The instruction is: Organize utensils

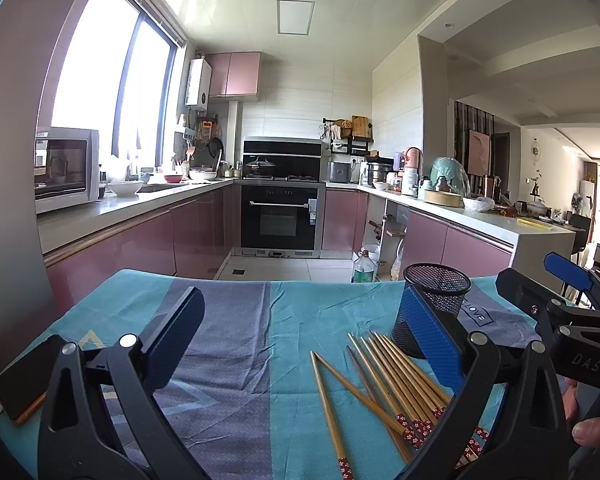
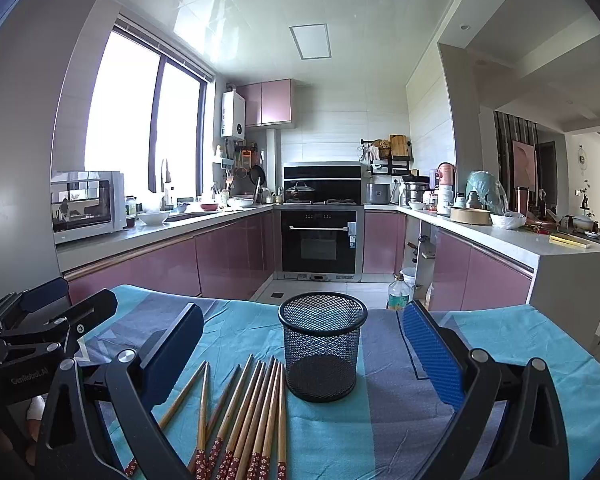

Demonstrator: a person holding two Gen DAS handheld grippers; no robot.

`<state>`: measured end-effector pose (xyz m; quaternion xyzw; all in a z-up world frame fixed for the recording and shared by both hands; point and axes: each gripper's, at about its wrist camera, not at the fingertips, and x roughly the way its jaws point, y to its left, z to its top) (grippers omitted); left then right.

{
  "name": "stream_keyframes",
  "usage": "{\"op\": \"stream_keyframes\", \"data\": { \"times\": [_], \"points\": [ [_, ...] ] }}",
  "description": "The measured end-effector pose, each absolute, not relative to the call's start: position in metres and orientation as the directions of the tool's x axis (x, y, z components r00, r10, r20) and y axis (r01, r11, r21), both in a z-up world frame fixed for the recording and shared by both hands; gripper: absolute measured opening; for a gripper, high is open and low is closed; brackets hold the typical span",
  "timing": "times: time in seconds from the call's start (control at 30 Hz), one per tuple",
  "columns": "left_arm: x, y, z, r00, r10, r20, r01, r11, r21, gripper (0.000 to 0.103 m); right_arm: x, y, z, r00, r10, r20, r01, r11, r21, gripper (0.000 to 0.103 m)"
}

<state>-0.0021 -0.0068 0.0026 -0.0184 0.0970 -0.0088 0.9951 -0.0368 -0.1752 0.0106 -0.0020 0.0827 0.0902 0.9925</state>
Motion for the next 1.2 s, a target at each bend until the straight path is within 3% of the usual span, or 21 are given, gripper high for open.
{"op": "stream_keyframes", "data": {
  "times": [1.2],
  "points": [
    [-0.0096,-0.0121,0.0039,0.980,-0.029,-0.197,0.022,0.999,-0.039,0.097,-0.0329,-0.1733,0.0079,0.968,0.182,-0.171,-0.182,0.983,0.018,0.097]
  ]
}}
